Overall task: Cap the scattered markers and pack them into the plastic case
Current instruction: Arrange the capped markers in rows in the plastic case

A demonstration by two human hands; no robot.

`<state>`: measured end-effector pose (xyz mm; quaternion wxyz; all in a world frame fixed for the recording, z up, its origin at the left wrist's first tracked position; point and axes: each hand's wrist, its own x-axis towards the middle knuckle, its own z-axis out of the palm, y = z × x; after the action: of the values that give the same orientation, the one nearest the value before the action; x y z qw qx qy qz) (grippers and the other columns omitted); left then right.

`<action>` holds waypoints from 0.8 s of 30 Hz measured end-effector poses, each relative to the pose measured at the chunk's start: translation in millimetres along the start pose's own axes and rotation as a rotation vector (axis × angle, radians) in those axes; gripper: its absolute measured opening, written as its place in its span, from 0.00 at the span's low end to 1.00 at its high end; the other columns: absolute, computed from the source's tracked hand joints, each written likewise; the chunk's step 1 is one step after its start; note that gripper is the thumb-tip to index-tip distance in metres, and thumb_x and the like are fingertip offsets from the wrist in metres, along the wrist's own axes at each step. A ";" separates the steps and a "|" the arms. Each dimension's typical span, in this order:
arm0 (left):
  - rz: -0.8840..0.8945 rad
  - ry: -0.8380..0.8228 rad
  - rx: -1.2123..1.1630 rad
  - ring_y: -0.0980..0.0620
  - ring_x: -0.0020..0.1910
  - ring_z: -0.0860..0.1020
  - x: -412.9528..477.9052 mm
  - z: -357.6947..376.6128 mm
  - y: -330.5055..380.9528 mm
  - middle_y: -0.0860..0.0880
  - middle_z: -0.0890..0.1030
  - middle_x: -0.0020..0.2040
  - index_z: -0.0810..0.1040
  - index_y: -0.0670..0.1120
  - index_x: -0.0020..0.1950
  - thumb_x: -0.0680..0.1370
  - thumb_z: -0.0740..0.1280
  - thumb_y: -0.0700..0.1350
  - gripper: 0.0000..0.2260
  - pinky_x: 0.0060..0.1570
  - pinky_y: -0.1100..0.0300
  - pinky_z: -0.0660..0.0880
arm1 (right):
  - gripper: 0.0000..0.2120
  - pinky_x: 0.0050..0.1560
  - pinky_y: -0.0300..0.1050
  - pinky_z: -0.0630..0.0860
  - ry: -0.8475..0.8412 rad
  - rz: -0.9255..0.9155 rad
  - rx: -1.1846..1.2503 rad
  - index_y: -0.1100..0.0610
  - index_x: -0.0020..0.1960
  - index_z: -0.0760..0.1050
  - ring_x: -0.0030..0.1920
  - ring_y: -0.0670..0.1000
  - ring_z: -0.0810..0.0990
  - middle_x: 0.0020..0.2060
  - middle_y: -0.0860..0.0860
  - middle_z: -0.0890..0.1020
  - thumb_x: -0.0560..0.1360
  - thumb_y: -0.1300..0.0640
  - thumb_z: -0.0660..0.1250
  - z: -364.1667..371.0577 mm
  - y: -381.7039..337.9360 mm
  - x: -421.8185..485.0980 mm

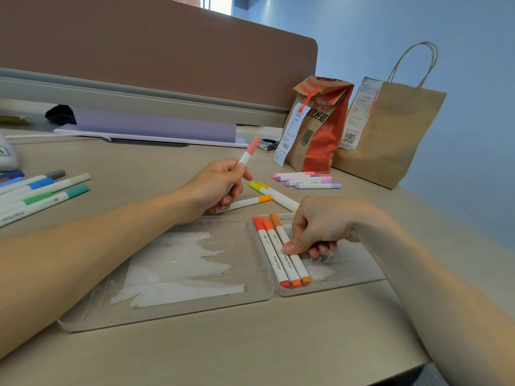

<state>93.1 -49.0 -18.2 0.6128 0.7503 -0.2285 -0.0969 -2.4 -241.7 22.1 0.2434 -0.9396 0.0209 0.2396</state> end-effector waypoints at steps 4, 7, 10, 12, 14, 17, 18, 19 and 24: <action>0.006 -0.007 0.005 0.54 0.25 0.65 -0.8 0.3 0.5 0.47 0.71 0.31 0.75 0.43 0.52 0.86 0.53 0.46 0.13 0.25 0.61 0.65 | 0.16 0.26 0.36 0.70 0.051 -0.040 0.127 0.55 0.32 0.81 0.23 0.46 0.72 0.26 0.52 0.80 0.73 0.46 0.73 2.0 6.0 3.2; 0.006 -0.002 0.017 0.54 0.25 0.65 -0.5 0.1 1.1 0.48 0.71 0.31 0.75 0.43 0.52 0.86 0.53 0.46 0.13 0.26 0.61 0.66 | 0.16 0.28 0.36 0.71 0.074 -0.001 0.080 0.58 0.35 0.81 0.24 0.46 0.72 0.26 0.51 0.80 0.73 0.45 0.73 0.7 1.5 5.8; 0.011 -0.012 0.015 0.54 0.25 0.65 -0.6 -0.1 1.1 0.47 0.71 0.31 0.75 0.44 0.52 0.86 0.53 0.46 0.13 0.26 0.61 0.65 | 0.16 0.29 0.35 0.71 0.071 0.013 -0.059 0.57 0.37 0.81 0.24 0.44 0.74 0.26 0.49 0.81 0.74 0.44 0.72 0.2 -3.7 6.2; 0.018 -0.015 0.021 0.53 0.25 0.65 -1.1 0.2 0.5 0.47 0.71 0.31 0.75 0.43 0.52 0.86 0.53 0.46 0.13 0.26 0.60 0.65 | 0.16 0.29 0.35 0.71 0.071 0.031 -0.112 0.56 0.39 0.81 0.24 0.43 0.74 0.26 0.48 0.81 0.74 0.43 0.71 -1.1 -6.5 6.3; 0.023 -0.017 0.021 0.53 0.25 0.64 -1.3 0.3 0.1 0.47 0.71 0.31 0.75 0.44 0.51 0.86 0.53 0.46 0.13 0.26 0.60 0.65 | 0.17 0.29 0.35 0.71 0.071 0.046 -0.134 0.57 0.40 0.82 0.25 0.42 0.75 0.27 0.48 0.82 0.72 0.42 0.72 -2.6 -6.7 7.8; 0.026 -0.024 0.022 0.53 0.25 0.65 -1.5 -0.4 -1.1 0.47 0.71 0.31 0.76 0.44 0.51 0.86 0.53 0.46 0.13 0.25 0.60 0.64 | 0.18 0.30 0.36 0.71 0.076 0.034 -0.083 0.56 0.39 0.81 0.26 0.43 0.75 0.27 0.48 0.81 0.69 0.41 0.74 -2.5 -0.8 7.6; 0.026 -0.023 0.023 0.53 0.24 0.65 -1.5 -0.6 -1.4 0.47 0.71 0.31 0.76 0.44 0.51 0.86 0.53 0.46 0.13 0.25 0.60 0.64 | 0.18 0.31 0.37 0.70 0.088 0.020 -0.060 0.56 0.38 0.81 0.27 0.43 0.74 0.27 0.48 0.81 0.68 0.41 0.75 -2.4 1.7 7.0; 0.027 -0.022 0.019 0.54 0.24 0.65 -1.2 -0.7 -1.9 0.47 0.71 0.31 0.76 0.44 0.51 0.86 0.53 0.46 0.13 0.25 0.60 0.64 | 0.18 0.30 0.37 0.70 0.123 -0.001 -0.037 0.57 0.37 0.81 0.27 0.44 0.74 0.27 0.49 0.81 0.67 0.41 0.76 -3.0 4.3 6.8; 0.025 -0.008 0.006 0.54 0.24 0.65 -0.7 -0.5 -1.3 0.48 0.71 0.31 0.76 0.43 0.52 0.86 0.53 0.46 0.13 0.25 0.60 0.65 | 0.16 0.27 0.37 0.70 0.548 -0.129 0.030 0.61 0.36 0.81 0.26 0.46 0.74 0.27 0.50 0.80 0.72 0.48 0.75 -24.2 12.4 36.4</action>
<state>93.1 -48.0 -19.4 0.6107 0.7488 -0.2407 -0.0915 38.5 -261.1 18.4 0.2573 -0.9651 0.0295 -0.0399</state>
